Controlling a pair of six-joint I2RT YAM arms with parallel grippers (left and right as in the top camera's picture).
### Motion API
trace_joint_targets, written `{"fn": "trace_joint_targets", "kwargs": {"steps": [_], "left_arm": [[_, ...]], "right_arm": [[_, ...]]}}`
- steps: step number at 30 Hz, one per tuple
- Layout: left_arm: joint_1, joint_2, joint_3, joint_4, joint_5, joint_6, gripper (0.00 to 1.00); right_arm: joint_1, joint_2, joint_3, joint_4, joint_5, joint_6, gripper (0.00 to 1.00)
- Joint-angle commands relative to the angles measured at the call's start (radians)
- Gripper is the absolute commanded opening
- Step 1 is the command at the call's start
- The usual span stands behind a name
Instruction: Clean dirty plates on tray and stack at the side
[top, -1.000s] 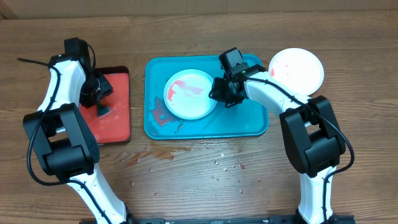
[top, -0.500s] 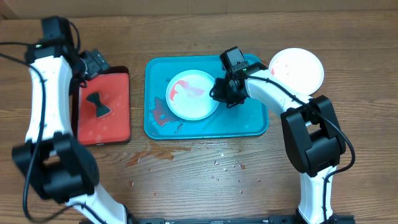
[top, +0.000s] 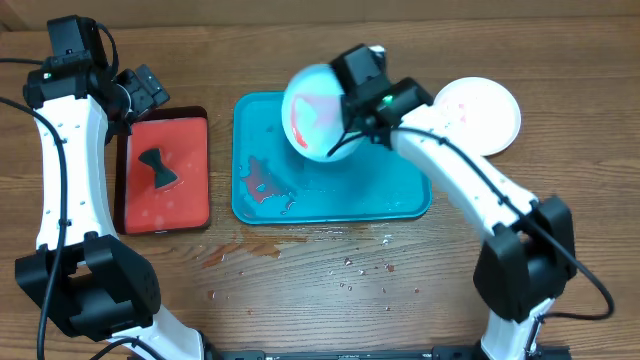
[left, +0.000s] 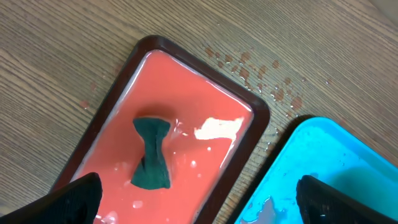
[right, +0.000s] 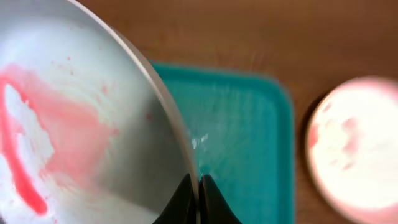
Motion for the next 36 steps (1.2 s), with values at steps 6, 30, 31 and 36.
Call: {"fn": "trace_joint_targets", "kwargs": {"steps": [6, 30, 31, 36], "left_arm": [[-0.006, 0.008, 0.006, -0.002, 0.008, 0.008, 1.00], [-0.008, 0.008, 0.006, -0.002, 0.008, 0.008, 1.00], [-0.008, 0.008, 0.006, -0.002, 0.008, 0.008, 1.00], [-0.008, 0.008, 0.006, -0.002, 0.008, 0.008, 1.00]], "right_arm": [[0.242, -0.034, 0.036, 0.123, 0.513, -0.249, 0.04], [0.367, -0.034, 0.035, 0.269, 0.568, -0.650, 0.04], [0.367, -0.034, 0.035, 0.269, 0.542, -0.649, 0.04], [0.367, -0.032, 0.035, 0.269, 0.457, -0.648, 0.04]]}}
